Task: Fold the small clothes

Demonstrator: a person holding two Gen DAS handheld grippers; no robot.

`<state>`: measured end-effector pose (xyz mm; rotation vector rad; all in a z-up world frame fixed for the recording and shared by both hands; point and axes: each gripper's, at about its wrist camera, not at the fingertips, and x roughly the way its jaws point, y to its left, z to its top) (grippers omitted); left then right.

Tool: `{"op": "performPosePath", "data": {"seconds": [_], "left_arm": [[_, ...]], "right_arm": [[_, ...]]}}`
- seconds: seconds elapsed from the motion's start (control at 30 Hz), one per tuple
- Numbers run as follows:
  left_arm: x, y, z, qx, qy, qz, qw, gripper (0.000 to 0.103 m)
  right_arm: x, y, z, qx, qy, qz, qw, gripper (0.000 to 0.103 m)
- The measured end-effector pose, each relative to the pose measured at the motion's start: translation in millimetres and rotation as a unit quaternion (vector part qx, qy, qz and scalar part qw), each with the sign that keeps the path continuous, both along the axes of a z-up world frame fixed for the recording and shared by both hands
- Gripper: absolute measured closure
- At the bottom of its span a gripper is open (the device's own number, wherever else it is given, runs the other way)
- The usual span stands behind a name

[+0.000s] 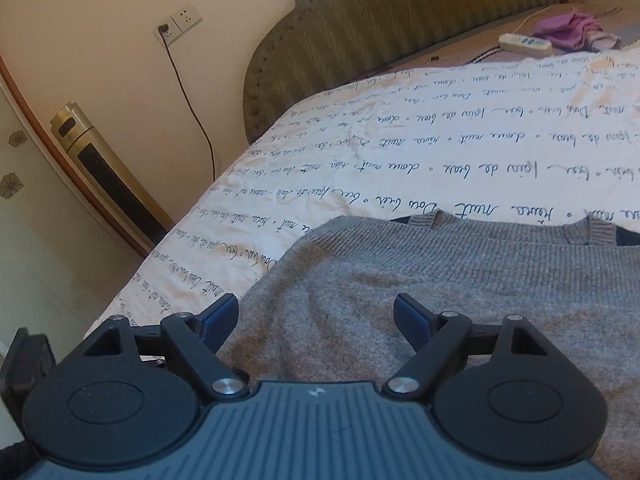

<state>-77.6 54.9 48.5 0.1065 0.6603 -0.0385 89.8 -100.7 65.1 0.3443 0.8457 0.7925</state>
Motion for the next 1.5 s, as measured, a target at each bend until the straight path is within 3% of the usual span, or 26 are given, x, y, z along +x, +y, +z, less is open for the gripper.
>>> {"op": "performPosePath", "data": {"seconds": [0.17,0.33,0.5,0.53,0.6,0.67,0.77,0.97,1.2,1.4,1.5], "left_arm": [[-7.8,-32.6,0.6,0.038,-0.025,-0.041,0.9981,0.092],[-9.7,-52.2,-8.0,0.060,-0.028,-0.068,0.9955,0.092],[-11.1,-61.7,-18.6,0.080,-0.029,-0.085,0.9928,0.092],[-11.3,-62.6,-19.7,0.083,-0.029,-0.086,0.9924,0.092],[-11.1,-62.5,-21.3,0.086,-0.030,-0.088,0.9920,0.092],[-11.0,-61.2,-21.2,0.084,-0.029,-0.087,0.9922,0.092],[-12.0,-62.5,-16.9,0.075,-0.028,-0.088,0.9930,0.092],[-14.2,-87.0,-1.6,0.047,-0.037,-0.128,0.9899,0.092],[-1.0,-153.4,3.4,0.014,-0.027,-0.217,0.9757,0.092],[8.9,-226.0,-6.0,0.007,0.001,-0.284,0.9589,0.092],[15.6,-253.6,-12.3,0.016,0.012,-0.298,0.9544,0.092]], "right_arm": [[49.3,29.6,-14.8,0.022,0.094,0.038,0.995,0.018],[73.4,69.8,-11.7,-0.013,0.089,0.068,0.994,0.018],[78.2,107.2,-13.9,-0.092,0.060,0.099,0.989,0.020],[77.7,112.4,-14.7,-0.110,0.048,0.104,0.987,0.024],[78.4,116.8,-18.5,-0.133,0.038,0.108,0.984,0.062],[80.6,114.1,-23.3,-0.145,0.030,0.106,0.983,0.085],[86.1,98.4,-27.8,-0.131,0.031,0.107,0.985,0.093],[83.9,51.5,-11.4,-0.098,0.010,0.109,0.989,0.093],[76.3,-65.5,3.0,-0.090,0.001,0.046,0.995,0.093],[73.4,-158.1,-16.0,-0.094,0.012,-0.017,0.995,0.093],[76.2,-187.7,-32.7,-0.089,0.026,-0.041,0.995,0.093]]}}
